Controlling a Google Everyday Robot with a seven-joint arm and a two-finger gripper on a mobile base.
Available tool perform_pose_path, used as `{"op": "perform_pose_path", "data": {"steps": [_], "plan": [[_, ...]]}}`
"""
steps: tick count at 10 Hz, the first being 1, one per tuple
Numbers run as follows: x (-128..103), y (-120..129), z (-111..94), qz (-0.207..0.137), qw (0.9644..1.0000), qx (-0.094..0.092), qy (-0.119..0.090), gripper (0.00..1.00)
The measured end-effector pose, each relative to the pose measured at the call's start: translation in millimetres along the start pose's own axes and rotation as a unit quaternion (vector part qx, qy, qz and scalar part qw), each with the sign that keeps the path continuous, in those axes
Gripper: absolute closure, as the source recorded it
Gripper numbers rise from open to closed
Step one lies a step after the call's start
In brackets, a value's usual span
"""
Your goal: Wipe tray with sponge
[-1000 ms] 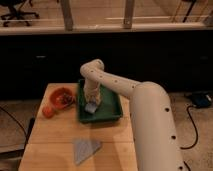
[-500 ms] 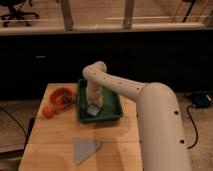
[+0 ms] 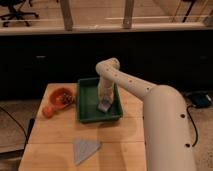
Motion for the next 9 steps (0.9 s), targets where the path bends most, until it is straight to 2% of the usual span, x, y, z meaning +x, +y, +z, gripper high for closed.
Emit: {"op": "perform_pose_path", "data": {"steps": [1, 2, 5, 7, 9], "plan": [[-4.4, -10.1, 1.4, -0.012, 0.9999, -0.002, -0.002, 1.0], [-16.2, -30.6, 4.4, -0.033, 0.9994, -0.003, -0.006, 1.0], [-49.7, -68.4, 11.4, -0.064, 0.9978, -0.003, -0.017, 1.0], [-62.9, -72.4, 13.3, -0.07, 0.9973, -0.001, -0.021, 1.0], [-63.7, -56.2, 10.4, -0.064, 0.9977, -0.002, -0.02, 1.0]]}}
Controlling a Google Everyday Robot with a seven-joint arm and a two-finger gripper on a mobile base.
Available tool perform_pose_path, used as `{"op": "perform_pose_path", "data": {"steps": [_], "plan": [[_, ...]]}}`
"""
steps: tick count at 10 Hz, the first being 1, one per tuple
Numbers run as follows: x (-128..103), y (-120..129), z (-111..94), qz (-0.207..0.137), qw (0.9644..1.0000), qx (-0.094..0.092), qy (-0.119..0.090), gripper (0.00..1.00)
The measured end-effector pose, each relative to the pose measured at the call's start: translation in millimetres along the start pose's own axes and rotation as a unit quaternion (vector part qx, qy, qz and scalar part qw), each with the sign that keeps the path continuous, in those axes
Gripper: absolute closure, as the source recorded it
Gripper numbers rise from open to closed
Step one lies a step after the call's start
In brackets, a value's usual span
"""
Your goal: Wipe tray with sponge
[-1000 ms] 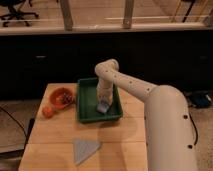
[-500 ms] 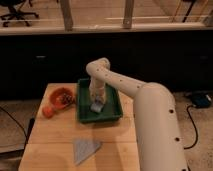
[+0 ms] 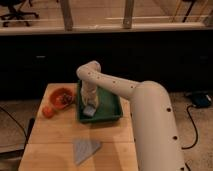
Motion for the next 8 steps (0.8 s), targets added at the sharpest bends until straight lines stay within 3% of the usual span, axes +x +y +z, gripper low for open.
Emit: {"op": "perform_pose_path", "data": {"steps": [3, 5, 8], "plan": [[12.0, 49.9, -8.9, 0.013, 0.9999, 0.001, 0.004, 1.0], [25.7, 67.6, -13.7, 0.018, 0.9998, 0.0, 0.006, 1.0], [44.7, 57.0, -17.2, 0.01, 0.9999, 0.002, 0.003, 1.0]]}}
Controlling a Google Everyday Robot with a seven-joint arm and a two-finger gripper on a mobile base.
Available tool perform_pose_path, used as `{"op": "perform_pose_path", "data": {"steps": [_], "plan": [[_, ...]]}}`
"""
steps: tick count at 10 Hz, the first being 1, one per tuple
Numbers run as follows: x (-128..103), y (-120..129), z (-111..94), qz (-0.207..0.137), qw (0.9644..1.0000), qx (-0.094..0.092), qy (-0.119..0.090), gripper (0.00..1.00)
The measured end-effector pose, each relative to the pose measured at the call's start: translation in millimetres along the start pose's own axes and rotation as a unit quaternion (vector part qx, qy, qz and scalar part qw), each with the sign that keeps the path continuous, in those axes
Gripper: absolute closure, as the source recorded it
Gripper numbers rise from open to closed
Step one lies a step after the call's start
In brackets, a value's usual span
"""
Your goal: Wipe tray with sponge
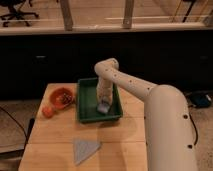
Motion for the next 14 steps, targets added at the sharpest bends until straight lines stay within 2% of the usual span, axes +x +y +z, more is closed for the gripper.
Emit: {"op": "perform_pose_path", "data": {"steps": [4, 14], "plan": [[4.9, -49.0, 2.2, -0.024, 0.9996, 0.006, -0.01, 1.0], [6.8, -46.2, 3.5, -0.025, 0.9996, 0.004, -0.012, 1.0]]}}
